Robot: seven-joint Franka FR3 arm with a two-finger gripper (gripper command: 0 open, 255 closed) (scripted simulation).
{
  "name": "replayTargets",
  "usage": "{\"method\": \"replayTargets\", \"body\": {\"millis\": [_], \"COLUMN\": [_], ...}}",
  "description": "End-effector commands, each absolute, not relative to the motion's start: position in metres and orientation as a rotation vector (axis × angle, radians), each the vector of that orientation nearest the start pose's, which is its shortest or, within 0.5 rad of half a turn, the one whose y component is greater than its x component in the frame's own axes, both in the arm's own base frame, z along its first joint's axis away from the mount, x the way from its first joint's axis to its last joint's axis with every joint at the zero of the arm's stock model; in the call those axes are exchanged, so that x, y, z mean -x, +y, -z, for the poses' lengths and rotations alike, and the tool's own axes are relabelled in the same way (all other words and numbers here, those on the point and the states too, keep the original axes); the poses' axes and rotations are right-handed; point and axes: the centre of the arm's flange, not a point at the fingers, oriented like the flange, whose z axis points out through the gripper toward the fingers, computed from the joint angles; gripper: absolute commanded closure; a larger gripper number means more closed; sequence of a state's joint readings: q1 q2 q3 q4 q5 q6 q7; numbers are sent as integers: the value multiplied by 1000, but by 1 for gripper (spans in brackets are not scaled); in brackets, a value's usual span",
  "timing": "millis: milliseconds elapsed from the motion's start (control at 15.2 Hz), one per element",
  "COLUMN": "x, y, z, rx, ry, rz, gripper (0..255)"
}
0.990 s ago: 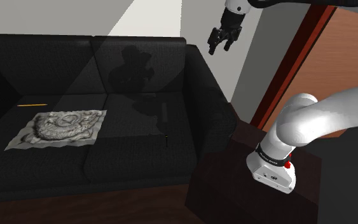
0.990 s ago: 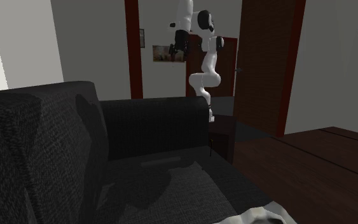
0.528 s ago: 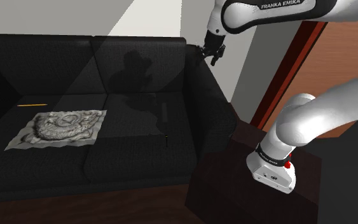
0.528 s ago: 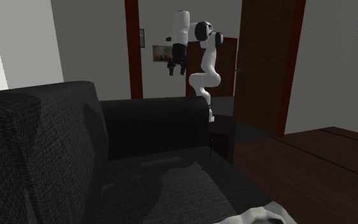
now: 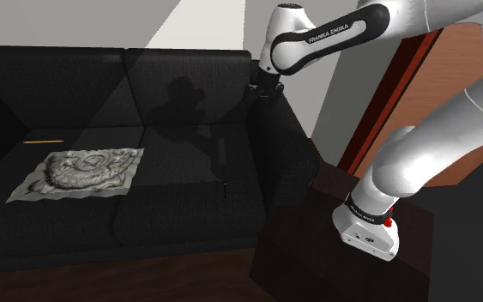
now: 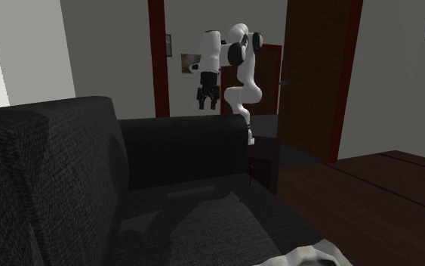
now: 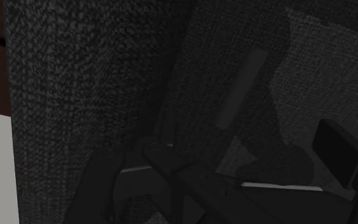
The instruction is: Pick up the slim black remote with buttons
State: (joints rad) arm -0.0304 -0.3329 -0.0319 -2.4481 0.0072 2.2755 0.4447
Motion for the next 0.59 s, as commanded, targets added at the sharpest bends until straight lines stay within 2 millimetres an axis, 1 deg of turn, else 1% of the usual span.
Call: {"method": "replayTargets", "body": {"millis": [0, 528], "x": [-466, -522], "y": [-26, -22], "z": [-417, -326], "rx": [2965, 2880], "ry": [824, 986], "rz": [228, 178], "gripper": [0, 0]}}
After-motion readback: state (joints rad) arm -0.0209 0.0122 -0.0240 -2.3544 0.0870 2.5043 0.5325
